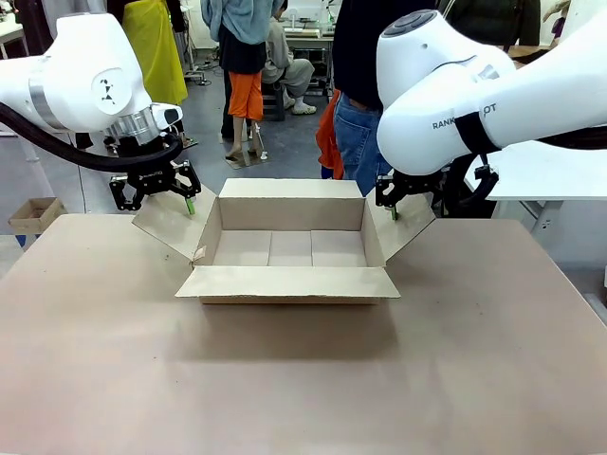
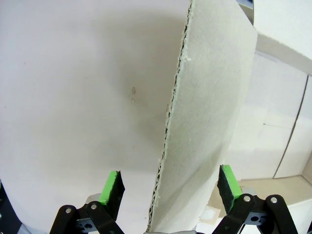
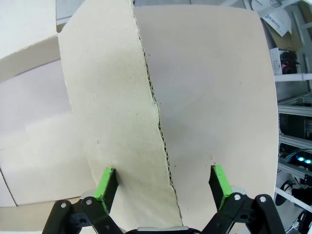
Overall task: Pack the gift set into the box.
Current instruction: Lift both hands away from the flaps of the Package Box.
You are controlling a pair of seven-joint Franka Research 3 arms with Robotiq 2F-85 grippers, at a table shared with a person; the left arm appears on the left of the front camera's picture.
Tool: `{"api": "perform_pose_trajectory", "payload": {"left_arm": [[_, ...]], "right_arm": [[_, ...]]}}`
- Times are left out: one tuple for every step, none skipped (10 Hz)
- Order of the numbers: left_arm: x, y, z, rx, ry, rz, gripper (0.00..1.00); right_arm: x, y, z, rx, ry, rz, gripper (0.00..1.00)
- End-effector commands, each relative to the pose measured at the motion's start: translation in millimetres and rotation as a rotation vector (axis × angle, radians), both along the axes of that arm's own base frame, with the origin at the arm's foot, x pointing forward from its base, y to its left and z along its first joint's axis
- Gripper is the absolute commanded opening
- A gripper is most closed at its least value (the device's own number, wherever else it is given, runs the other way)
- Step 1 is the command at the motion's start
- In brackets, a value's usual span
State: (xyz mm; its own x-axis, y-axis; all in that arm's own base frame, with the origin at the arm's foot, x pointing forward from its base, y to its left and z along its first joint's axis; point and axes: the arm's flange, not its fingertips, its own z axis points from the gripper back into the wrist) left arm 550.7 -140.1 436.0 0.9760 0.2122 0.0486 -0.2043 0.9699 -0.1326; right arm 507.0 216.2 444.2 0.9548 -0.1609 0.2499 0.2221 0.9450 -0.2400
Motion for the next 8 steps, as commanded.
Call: {"api": "perform_pose_trajectory", "payload": {"left_arm": [[-0.4,-0.4,1.4,0.014,0.001,0.013,1.0],[-0.4,-0.4,1.4,0.014,0.001,0.013,1.0],[-0.4,-0.4,1.4,0.014,0.001,0.013,1.0],[-0.4,-0.4,1.4,0.014,0.001,0.013,1.0],[-0.4,-0.4,1.4,0.014,0.001,0.013,1.0],[-0.4,-0.4,1.4,0.014,0.001,0.013,1.0],[-0.4,-0.4,1.4,0.014,0.001,0.013,1.0],[-0.4,-0.4,1.4,0.014,0.001,0.013,1.0]], "right_arm": [[3.6,2.1,2.5,-0.02,-0.018,-0.025,1.0],[3.6,2.1,2.5,-0.02,-0.018,-0.025,1.0],[3.6,2.1,2.5,-0.02,-0.018,-0.025,1.0],[3.6,2.1,2.5,-0.02,-0.018,-0.025,1.0],[3.6,2.1,2.5,-0.02,-0.018,-0.025,1.0],[3.6,2.1,2.5,-0.02,-0.018,-0.025,1.0],[3.6,2.1,2.5,-0.02,-0.018,-0.025,1.0],[3.6,2.1,2.5,-0.02,-0.018,-0.025,1.0]]}}
